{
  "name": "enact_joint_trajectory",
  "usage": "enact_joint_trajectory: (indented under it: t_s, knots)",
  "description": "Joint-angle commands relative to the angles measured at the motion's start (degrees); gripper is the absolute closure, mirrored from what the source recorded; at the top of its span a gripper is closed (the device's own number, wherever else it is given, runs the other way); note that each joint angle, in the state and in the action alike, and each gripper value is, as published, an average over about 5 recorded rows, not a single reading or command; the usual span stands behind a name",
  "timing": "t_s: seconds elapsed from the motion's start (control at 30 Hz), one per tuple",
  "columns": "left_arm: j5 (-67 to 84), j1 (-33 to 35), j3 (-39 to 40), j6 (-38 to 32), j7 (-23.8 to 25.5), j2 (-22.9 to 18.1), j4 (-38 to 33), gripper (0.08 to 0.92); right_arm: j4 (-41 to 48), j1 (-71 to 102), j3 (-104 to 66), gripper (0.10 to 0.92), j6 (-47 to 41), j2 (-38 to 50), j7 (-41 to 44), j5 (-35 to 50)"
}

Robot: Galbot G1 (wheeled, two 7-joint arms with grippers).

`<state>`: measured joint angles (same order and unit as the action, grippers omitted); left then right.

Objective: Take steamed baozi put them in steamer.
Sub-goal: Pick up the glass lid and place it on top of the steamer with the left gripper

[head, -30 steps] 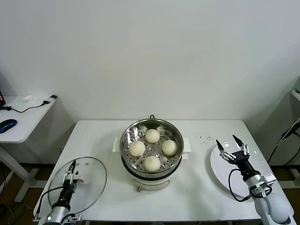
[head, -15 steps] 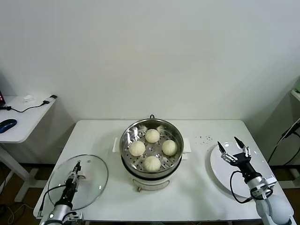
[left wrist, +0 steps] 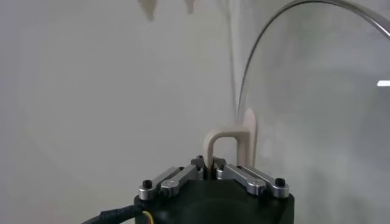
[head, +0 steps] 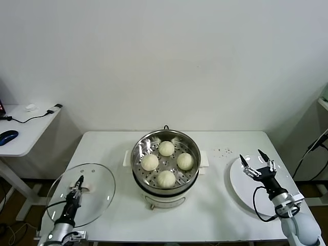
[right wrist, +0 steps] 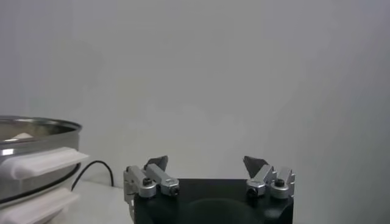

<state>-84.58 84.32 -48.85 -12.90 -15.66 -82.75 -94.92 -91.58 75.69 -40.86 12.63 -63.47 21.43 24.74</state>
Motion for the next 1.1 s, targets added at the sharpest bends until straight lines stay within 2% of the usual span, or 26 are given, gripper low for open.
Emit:
enact_joint_trajectory:
  t_s: [0.03,0.2,0.33,0.57,0.73,0.9,1.1]
  knots:
    - [9.34,9.6,0.96,13.5,0.86,2.15,-20.18,0.85,0.6,-0.73,0.02,0.203,0.04,0.02,-0.13,-0.62]
    - [9.34,12.09,3.81,22.55,2.89,4.38,-29.53,0.85,1.44,-1.83,0.3,0.203,0.04,0.1,-0.35,-1.55]
    - [8.72,10.65,7.4,27.68,4.45,7.41,-32.58,0.85,2.26,-2.59,0.7,0.203,0.23,0.36,-0.46,-2.77]
    - [8.43,2.9,20.44,38.74,9.49,14.95,-32.43,0.85,5.01,-4.2,1.27,0.203,1.11,1.08,-0.48,-4.28]
    - [5.4,-5.38,33.21,46.58,17.26,17.98,-32.37,0.85,7.0,-5.57,1.92,0.203,1.39,1.31,-0.84,-5.12]
    - [1.38,-12.83,45.16,52.06,26.36,17.61,-31.74,0.85,7.91,-6.46,2.55,0.203,1.33,1.14,-1.33,-5.84]
    - [-5.47,-20.32,52.28,54.01,34.36,11.62,-28.37,0.85,8.98,-6.92,2.65,0.203,1.62,0.75,-1.36,-6.41]
